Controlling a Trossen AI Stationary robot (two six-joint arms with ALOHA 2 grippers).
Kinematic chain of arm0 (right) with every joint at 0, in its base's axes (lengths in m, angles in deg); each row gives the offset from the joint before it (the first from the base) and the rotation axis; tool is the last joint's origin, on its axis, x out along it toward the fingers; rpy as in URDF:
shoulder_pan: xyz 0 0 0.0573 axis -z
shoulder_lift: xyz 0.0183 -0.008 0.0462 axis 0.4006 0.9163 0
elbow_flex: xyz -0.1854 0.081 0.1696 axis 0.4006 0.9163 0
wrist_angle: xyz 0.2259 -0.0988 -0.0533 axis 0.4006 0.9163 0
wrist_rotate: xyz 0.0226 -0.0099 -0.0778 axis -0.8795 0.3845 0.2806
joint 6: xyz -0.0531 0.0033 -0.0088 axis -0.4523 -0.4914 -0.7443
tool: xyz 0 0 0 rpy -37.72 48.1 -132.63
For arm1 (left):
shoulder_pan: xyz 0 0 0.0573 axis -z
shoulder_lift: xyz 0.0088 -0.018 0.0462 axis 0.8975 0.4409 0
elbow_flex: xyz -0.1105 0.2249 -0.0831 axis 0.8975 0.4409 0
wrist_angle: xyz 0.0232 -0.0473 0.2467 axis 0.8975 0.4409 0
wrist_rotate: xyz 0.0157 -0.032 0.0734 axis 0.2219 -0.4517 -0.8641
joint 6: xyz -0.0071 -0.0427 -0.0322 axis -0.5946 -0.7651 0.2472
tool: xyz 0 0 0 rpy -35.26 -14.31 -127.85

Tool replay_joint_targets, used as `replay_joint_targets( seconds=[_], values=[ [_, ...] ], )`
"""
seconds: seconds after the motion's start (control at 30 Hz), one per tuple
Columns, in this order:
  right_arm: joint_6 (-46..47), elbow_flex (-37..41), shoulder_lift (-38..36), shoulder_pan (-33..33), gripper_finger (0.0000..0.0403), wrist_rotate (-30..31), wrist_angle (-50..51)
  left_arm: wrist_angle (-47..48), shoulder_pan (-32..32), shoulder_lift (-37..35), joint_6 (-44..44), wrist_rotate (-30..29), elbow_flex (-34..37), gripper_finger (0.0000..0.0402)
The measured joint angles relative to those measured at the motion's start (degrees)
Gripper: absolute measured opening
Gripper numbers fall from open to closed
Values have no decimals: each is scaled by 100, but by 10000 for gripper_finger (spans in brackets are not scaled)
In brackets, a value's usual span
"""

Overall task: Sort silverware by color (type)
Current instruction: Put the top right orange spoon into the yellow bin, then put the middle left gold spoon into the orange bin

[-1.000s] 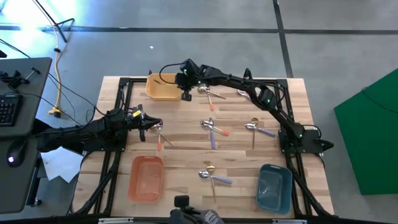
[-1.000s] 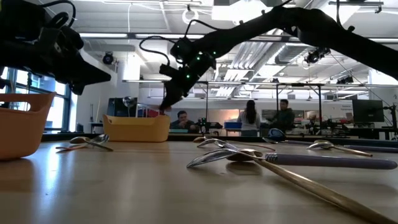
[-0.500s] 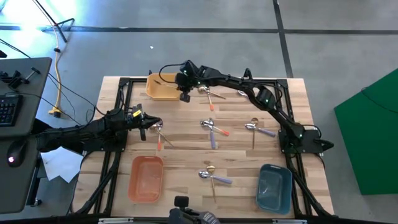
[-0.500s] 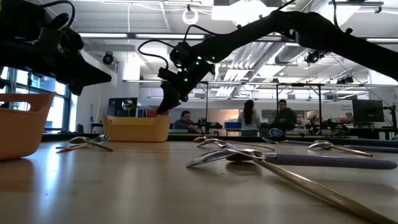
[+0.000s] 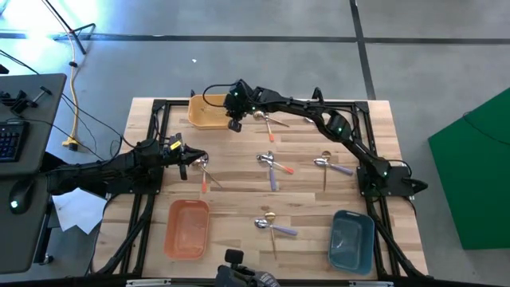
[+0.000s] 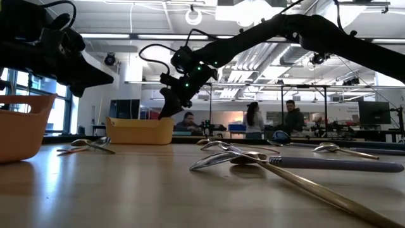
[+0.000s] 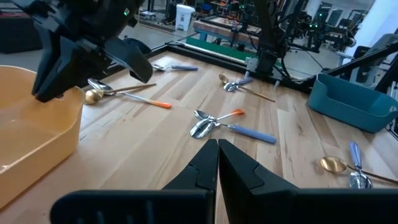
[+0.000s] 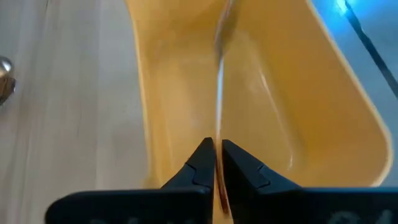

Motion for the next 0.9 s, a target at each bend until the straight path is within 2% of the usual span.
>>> replay_joint_targets(
  seconds=[0.2, 0.33, 0.43, 0.53, 0.63, 0.77, 0.9],
  values=[
    [121, 0, -1, 26, 52, 0, -24, 0, 0, 0, 1, 0, 0, 5],
    [-255, -195, -1, 19, 62, 18, 283, 0, 0, 0, 0, 0, 0, 5],
    [-550, -603, -7, -50, 49, 319, 571, 0, -1, 0, -50, 0, 0, 5],
    [-848, -411, -305, -144, 13, 701, 530, 0, -2, 0, -55, -3, 0, 5],
    [-638, -280, -551, -162, 6, 699, 619, -83, -2, 0, -55, -22, 0, 5],
    [-429, 445, -771, -202, 1, 748, 354, -362, -6, 1, 16, 5, 0, 5],
    [-94, 2061, -1503, -463, 0, 888, -1286, -441, -7, 2, 159, 20, 0, 5]
  ],
)
